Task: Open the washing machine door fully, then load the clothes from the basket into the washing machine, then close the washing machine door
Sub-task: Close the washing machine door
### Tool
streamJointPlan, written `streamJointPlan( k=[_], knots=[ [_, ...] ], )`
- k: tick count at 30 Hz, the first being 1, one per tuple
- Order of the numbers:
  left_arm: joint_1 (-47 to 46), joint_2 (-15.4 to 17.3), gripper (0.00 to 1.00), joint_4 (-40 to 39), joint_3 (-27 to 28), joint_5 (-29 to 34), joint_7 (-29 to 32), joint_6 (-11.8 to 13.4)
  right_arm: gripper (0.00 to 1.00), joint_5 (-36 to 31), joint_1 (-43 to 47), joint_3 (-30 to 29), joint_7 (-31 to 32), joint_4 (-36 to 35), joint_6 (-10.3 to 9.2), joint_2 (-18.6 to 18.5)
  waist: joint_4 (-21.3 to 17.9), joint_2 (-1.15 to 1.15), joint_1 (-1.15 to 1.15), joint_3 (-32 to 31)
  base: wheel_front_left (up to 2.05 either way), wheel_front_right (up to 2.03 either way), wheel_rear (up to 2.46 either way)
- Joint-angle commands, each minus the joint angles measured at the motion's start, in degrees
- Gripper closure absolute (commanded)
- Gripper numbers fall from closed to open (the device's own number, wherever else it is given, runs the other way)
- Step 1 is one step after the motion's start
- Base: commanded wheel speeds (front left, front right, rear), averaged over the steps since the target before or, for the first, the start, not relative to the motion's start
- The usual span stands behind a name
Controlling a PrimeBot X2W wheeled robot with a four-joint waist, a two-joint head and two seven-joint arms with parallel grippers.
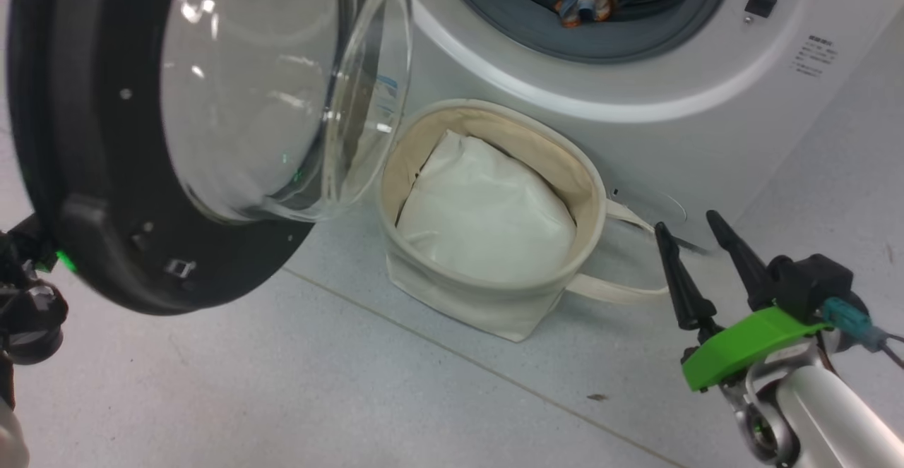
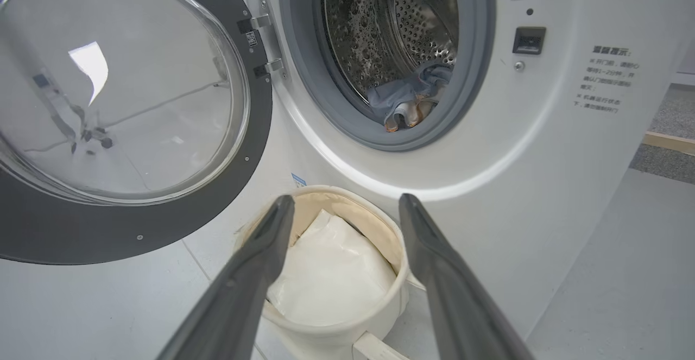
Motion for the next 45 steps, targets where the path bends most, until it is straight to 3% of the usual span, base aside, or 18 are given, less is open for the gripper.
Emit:
streamJointPlan(
  k=[1, 9, 21, 33, 45],
  knots=[
    [0.2, 4.2, 1.00, -2.5, 0.8, -0.3, 1.1, -0.4, 0.00, 0.1, -0.6, 1.0, -1.1, -1.4, 0.31, 0.3, 0.3, 0.00, 0.00, -0.5, 0.00, 0.00, 0.00],
    [2.6, 2.7, 1.00, -5.9, -1.4, -0.6, 6.7, -0.4, 0.00, 1.7, 0.0, 1.6, -2.8, 0.8, 0.31, 1.2, 0.9, 0.00, 0.00, -3.1, 0.00, 0.00, 0.00],
    [6.6, -2.3, 1.00, -15.5, -7.1, 1.3, 13.3, 0.3, 0.00, 3.6, 0.2, 2.8, -4.5, 2.9, 0.31, 3.1, -1.3, 0.00, 0.00, -5.7, 0.00, 0.00, 0.00],
    [13.2, -7.3, 1.00, -32.3, -9.4, 0.3, 18.0, 5.9, 0.00, 3.3, 0.6, 1.4, -4.7, 2.8, 0.31, 6.2, -8.3, 0.00, 0.00, -6.2, 0.00, 0.00, 0.00],
    [16.8, -10.0, 1.00, -43.3, -10.6, 0.6, 18.7, 10.3, 0.00, 2.4, 0.6, 0.4, -4.7, 1.6, 0.31, 8.1, -16.7, 0.00, 0.00, -5.2, 0.00, 0.00, 0.00]
  ],
)
